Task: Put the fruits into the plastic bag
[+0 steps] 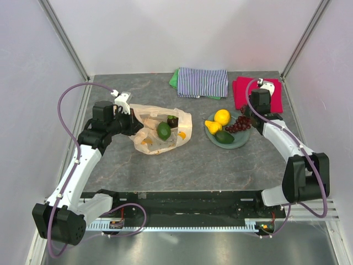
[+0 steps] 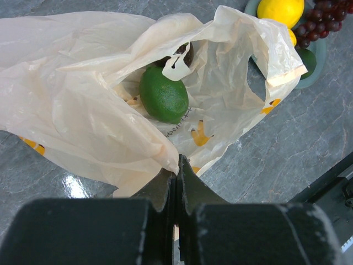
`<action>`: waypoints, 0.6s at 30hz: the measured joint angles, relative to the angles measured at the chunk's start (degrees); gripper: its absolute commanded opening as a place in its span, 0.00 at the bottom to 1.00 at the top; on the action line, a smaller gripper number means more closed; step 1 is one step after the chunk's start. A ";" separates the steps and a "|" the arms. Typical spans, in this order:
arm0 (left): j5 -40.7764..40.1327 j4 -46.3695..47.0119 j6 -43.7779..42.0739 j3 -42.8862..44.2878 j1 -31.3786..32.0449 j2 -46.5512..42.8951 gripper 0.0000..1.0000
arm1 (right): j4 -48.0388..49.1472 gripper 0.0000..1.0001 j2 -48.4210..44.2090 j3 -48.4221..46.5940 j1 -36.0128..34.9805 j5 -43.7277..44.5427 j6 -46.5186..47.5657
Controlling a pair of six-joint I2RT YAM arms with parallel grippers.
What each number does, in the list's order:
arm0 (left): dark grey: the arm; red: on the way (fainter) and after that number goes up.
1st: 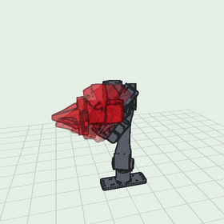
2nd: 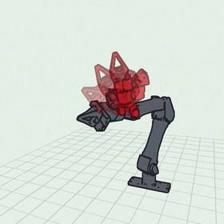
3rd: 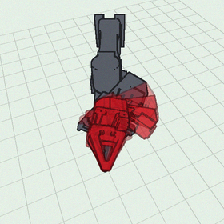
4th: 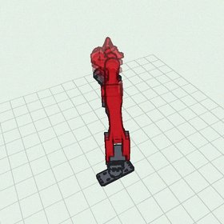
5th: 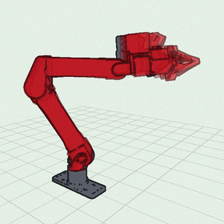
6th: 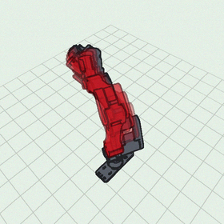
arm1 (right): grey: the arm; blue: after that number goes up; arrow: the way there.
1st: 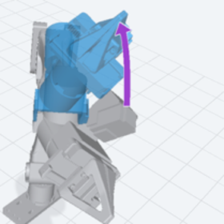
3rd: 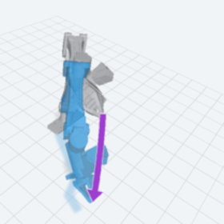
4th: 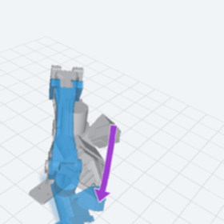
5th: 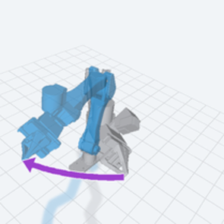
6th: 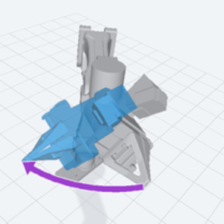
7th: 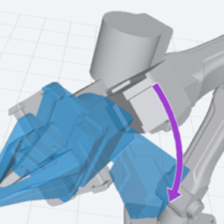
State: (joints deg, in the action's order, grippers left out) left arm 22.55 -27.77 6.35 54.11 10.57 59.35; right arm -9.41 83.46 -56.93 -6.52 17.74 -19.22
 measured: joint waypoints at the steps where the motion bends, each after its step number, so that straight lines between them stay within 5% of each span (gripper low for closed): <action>1: 0.00 0.00 0.00 -0.02 0.00 0.00 0.01 | -0.15 0.00 -0.76 0.00 0.02 0.26 0.13; 18: 0.11 0.00 0.00 -0.02 0.00 -0.02 0.01 | -1.44 0.00 -21.33 0.00 0.07 -3.30 2.14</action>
State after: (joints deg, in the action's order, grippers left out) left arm 22.65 -27.77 6.35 54.08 10.57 59.33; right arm -10.85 62.13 -56.93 -6.46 14.44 -17.08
